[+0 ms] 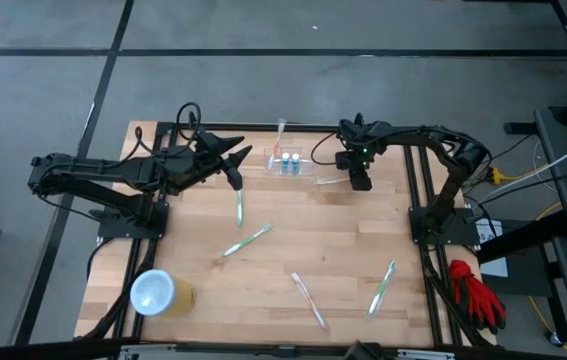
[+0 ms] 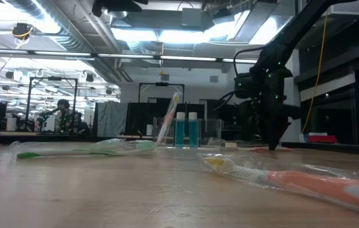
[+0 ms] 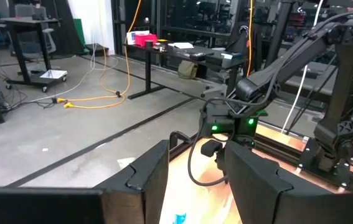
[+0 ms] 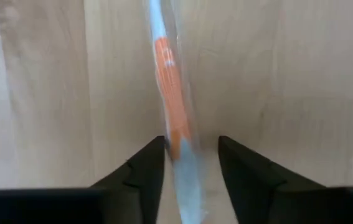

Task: Pick & Place toothbrushing station
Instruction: Put the top orange toothbrush into the transparent organizer

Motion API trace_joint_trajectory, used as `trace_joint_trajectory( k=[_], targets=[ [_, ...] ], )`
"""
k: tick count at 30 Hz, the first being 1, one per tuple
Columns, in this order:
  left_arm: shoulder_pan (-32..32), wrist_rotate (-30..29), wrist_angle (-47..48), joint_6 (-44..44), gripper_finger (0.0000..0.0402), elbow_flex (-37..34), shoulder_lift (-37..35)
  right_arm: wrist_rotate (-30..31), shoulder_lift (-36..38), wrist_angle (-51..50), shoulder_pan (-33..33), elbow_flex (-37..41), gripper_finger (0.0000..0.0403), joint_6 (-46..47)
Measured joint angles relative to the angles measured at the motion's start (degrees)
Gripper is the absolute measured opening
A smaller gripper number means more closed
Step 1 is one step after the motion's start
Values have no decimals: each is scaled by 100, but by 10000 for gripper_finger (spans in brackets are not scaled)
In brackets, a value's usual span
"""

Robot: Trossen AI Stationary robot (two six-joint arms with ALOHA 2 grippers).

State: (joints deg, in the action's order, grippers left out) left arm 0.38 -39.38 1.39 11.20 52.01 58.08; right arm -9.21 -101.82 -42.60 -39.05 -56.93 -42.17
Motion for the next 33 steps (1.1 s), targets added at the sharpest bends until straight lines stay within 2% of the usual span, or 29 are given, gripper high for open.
trace_joint_trajectory(
  k=[11, 19, 24, 33],
  targets=[
    [2, -4, 16, 69, 152, 0, 0, -74, -7, -50, 0, 4, 17, -16],
    [2, -17, 15, 112, 152, 0, 0, -112, -8, -84, 2, 9, 34, 125],
    [2, -108, 15, 112, 152, 0, 0, -187, -8, -307, 4, 9, 15, 132],
    [2, -153, 11, 112, 152, 0, -28, -434, 208, -803, 4, 33, 15, 127]
  ],
)
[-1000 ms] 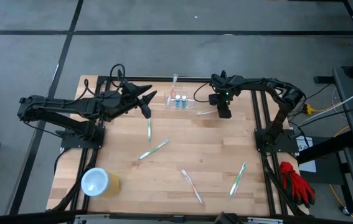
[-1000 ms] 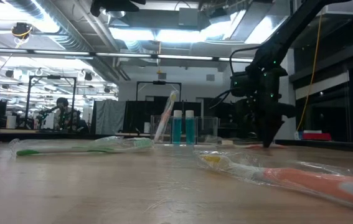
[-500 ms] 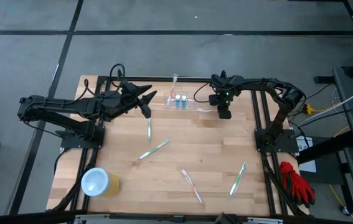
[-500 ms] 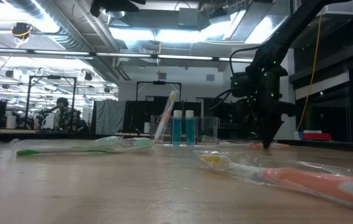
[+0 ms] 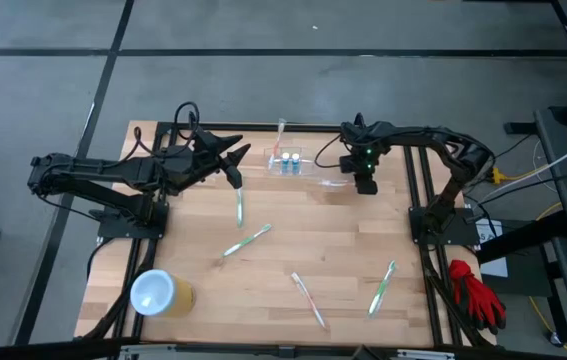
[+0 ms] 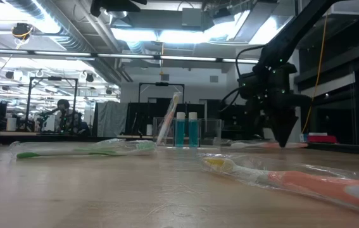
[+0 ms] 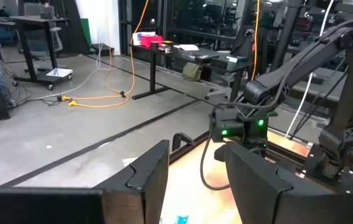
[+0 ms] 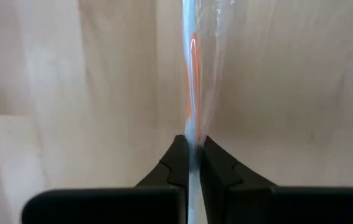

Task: Pick & Place toothbrushing station
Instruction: Put the top orange toothbrush into the transparent organizer

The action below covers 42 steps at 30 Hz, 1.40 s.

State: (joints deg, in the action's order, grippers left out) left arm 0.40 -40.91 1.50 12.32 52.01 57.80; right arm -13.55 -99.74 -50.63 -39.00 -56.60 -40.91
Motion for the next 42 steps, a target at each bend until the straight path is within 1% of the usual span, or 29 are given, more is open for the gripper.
trace_joint_trajectory(
  k=[3, 6, 10, 13, 18, 20, 22, 25, 27, 29, 31, 33, 35, 38, 40, 42],
  targets=[
    [0, 0, 3, 0, 152, 0, 0, -143, 100, -158, 1, -2, 15, -11],
    [0, 2, 3, 0, 152, 0, -1, -408, 236, -360, 2, -2, 15, -22],
    [0, -13, 70, 0, 152, 0, -85, -744, 612, -582, 119, -7, 15, -23],
    [0, -168, 223, 3, 152, 0, -165, -1040, 1063, -641, 278, -9, 15, -43],
    [0, -389, 525, 160, 152, 2, -329, -1777, 1987, -573, 657, -9, 15, 48],
    [0, -477, 754, 311, 152, 2, -384, -2114, 2380, -368, 856, -9, 15, 297],
    [7, -563, 959, 510, 152, 2, -409, -2434, 2772, 132, 1050, -9, 15, 784],
    [11, -574, 1171, 842, 152, 2, -391, -2517, 3342, 1243, 1306, -11, 15, 1681],
    [10, -570, 1241, 1116, 152, 2, -320, -2275, 3657, 2053, 1407, -13, 15, 2218],
    [32, -466, 1247, 1460, 152, 0, -248, -1835, 3876, 2771, 1503, -21, 15, 2671],
    [129, -134, 1055, 1769, 152, 2, -148, -1394, 3966, 3144, 1599, -53, 15, 2934],
    [217, 339, 777, 1909, 153, 0, 8, -971, 3968, 3174, 1717, -127, 15, 2970],
    [252, 729, 124, 1748, 153, 0, 250, -516, 3914, 3200, 1873, -193, 15, 2840],
    [254, 1119, -1273, 1043, 153, 1, 657, 98, 3809, 3293, 2078, -197, 15, 2677],
    [261, 1240, -2024, 742, 153, 2, 918, 440, 3754, 3464, 2200, -198, 15, 2638],
    [310, 1244, -2457, 638, 153, 2, 1143, 810, 3734, 3617, 2326, -197, 15, 2556]
  ],
)
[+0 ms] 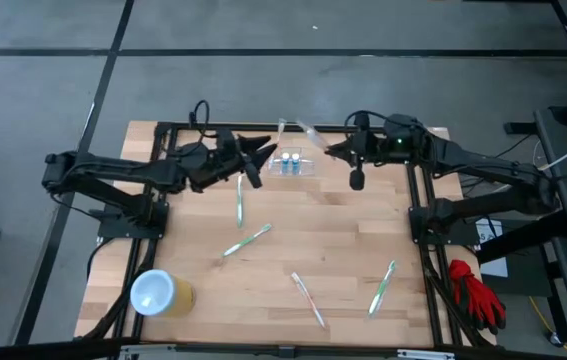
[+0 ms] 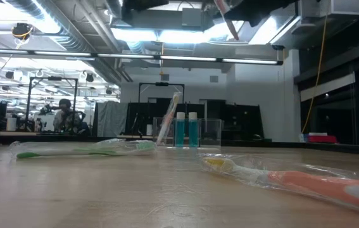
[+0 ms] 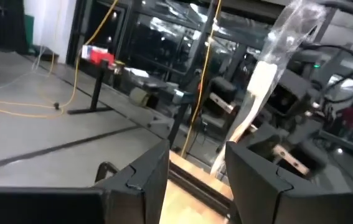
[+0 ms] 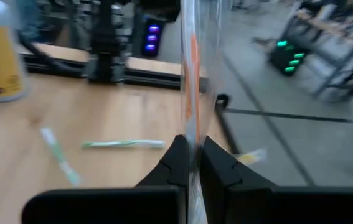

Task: Pick & Place toothbrushing station
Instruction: Put the top orange toothbrush into the transparent organizer

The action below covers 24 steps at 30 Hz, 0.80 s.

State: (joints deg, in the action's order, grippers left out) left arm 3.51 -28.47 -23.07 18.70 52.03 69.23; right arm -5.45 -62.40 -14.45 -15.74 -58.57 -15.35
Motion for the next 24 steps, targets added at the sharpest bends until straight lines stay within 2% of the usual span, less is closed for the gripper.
trace_joint_trajectory(
  k=[3, 7, 11, 18, 24],
  targets=[
    [86, -2, -269, 169, 153, 0, 272, 569, -1, 234, 178, 0, 15, -148],
    [187, 167, -998, 393, 153, -2, 577, 980, -1, 542, 336, 0, 15, -365],
    [190, 393, -1710, -180, 153, 68, 806, 1101, -45, 565, 418, 0, 15, -463],
    [186, 664, -1182, -799, 153, 662, 1124, 1085, -135, 689, 449, 0, 15, -464],
    [199, 754, -1123, -854, 153, 1042, 1438, 1060, -135, 894, 449, 0, 15, -569]
  ],
)
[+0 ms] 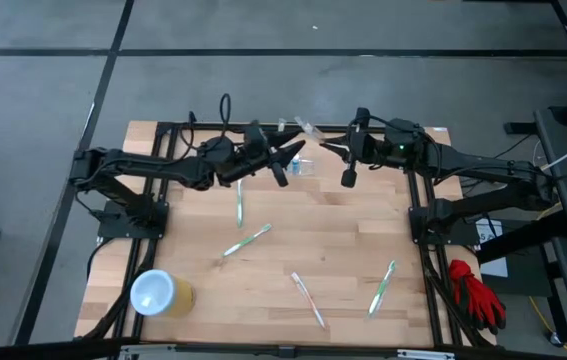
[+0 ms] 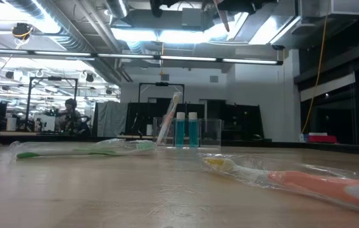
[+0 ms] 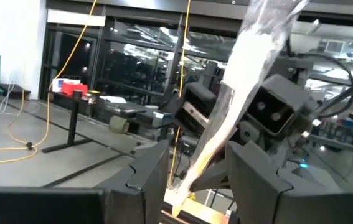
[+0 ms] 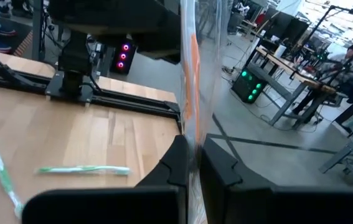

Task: Pick & Place toothbrushing station
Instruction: Put the top orange toothbrush into the transparent organizer

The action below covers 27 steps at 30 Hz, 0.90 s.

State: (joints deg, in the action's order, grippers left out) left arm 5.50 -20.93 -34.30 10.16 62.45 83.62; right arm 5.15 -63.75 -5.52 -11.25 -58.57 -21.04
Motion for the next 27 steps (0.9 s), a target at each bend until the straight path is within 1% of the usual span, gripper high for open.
trace_joint_trajectory(
  k=[3, 7, 16, 27],
  targets=[
    [26, 38, -59, 6, 153, 83, 109, 1, -6, 22, 0, 0, 15, 0],
    [26, 266, -61, 73, 153, 199, 164, -1, -101, 23, 0, 0, 15, 0],
    [29, 288, -33, 109, 153, 312, 168, -22, -327, 194, 136, 0, 15, -48],
    [90, 269, 105, 214, 153, 311, 168, -8, -332, 251, 138, -60, 15, -61]
  ],
)
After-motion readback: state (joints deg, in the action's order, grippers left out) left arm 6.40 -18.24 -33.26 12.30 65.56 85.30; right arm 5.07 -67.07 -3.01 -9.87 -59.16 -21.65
